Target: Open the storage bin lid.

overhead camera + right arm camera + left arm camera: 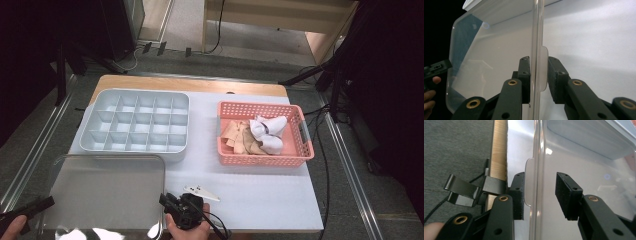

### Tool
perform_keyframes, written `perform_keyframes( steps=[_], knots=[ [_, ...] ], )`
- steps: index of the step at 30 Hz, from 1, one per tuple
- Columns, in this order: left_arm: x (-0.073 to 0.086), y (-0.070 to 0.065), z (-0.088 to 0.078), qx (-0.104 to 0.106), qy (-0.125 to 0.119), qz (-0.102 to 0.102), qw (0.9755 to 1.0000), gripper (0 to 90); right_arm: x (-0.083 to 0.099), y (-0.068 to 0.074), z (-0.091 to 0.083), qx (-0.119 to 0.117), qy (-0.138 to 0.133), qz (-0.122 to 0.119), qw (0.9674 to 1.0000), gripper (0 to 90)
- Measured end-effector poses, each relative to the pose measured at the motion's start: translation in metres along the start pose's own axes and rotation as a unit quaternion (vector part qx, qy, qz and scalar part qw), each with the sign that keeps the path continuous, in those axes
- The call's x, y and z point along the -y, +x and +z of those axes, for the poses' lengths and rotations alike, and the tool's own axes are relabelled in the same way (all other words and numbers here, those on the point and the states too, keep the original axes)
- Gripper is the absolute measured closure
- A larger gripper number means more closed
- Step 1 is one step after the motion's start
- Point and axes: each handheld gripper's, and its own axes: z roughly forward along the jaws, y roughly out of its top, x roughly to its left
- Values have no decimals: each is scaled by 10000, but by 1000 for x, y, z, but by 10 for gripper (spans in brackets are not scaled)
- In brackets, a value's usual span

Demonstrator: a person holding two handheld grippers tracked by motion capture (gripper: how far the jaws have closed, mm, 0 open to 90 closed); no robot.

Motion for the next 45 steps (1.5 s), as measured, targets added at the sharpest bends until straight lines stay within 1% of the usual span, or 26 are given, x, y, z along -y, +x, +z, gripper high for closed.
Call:
perform_keyframes(
  steps=[1, 4, 7, 8, 9, 11, 14, 15, 16, 18, 20, 21, 22, 23, 26, 27, 29, 32, 34, 36, 37, 39, 40, 42, 43, 45],
  knots=[
    [0, -2, 1, -47, -22, 21, 10000, 601, 0, 0, 1, 9, -9, -14, 10000, 740],
    [1, -4, 4, -150, 21, 84, 9999, 585, 2, 1, 2, 135, -23, -199, 9997, 718],
    [3, -5, 8, -237, 46, 126, 9996, 569, 3, -1, 5, 156, 62, -217, 9996, 701],
    [3, -5, 8, -254, 57, 131, 9996, 564, 3, -1, 5, 145, 21, -253, 9996, 699],
    [3, -5, 9, -260, 90, 165, 9995, 557, 3, 0, 5, 181, 2, -366, 9992, 694],
    [5, -5, 11, -292, 71, 187, 9994, 545, 3, 1, 6, 231, -11, -452, 9987, 688],
    [6, -8, 12, -386, 32, 254, 9989, 540, 3, 0, 8, 484, -75, -660, 9966, 710],
    [5, -8, 12, -388, 30, 268, 9989, 531, 3, 0, 8, 527, -31, -624, 9967, 711],
    [6, -10, 13, -491, 45, 348, 9982, 534, 3, -1, 9, 521, -8, -675, 9964, 711],
    [6, -13, 14, -594, 25, 436, 9973, 530, 4, -1, 10, 583, -64, -823, 9949, 705],
    [7, -16, 15, -801, -50, 621, 9948, 535, 4, 0, 10, 627, -89, -952, 9934, 704],
    [7, -16, 15, -786, -34, 633, 9949, 532, 4, -1, 10, 646, -107, -959, 9932, 704],
    [7, -17, 15, -801, -42, 677, 9945, 526, 4, -1, 9, 662, -115, -895, 9937, 700],
    [7, -18, 15, -840, -80, 725, 9938, 526, 3, -2, 9, 667, -105, -896, 9937, 694],
    [6, -19, 14, -820, -141, 763, 9936, 515, 1, -2, 9, 703, -162, -936, 9930, 694],
    [6, -19, 14, -871, -223, 829, 9925, 514, -1, -4, 7, 650, -200, -997, 9927, 686],
    [6, -19, 13, -870, -266, 808, 9926, 511, -2, -5, 5, 641, -208, -975, 9929, 679],
    [6, -20, 13, -914, -431, 877, 9910, 501, -5, -6, 2, 607, -294, -1035, 9923, 663],
    [6, -24, 13, -947, -519, 967, 9894, 487, -7, -7, 0, 594, -389, -1175, 9905, 639],
    [5, -28, 15, -913, -626, 1059, 9882, 470, -8, -7, -3, 597, -465, -1277, 9889, 601],
    [5, -31, 16, -920, -703, 1118, 9870, 461, -9, -8, -3, 569, -522, -1377, 9875, 587],
    [5, -37, 20, -937, -832, 1291, 9837, 424, -10, -8, -5, 569, -562, -1487, 9856, 544],
    [4, -40, 23, -924, -844, 1360, 9828, 407, -11, -9, -5, 532, -588, -1514, 9853, 520],
    [3, -46, 28, -809, -912, 1423, 9823, 376, -12, -10, -6, 475, -646, -1629, 9834, 491],
    [2, -50, 31, -795, -971, 1456, 9814, 360, -13, -11, -7, 493, -663, -1642, 9830, 475],
    [1, -58, 34, -685, -1039, 1496, 9809, 326, -14, -13, -9, 476, -693, -1716, 9816, 443]
  ],
)
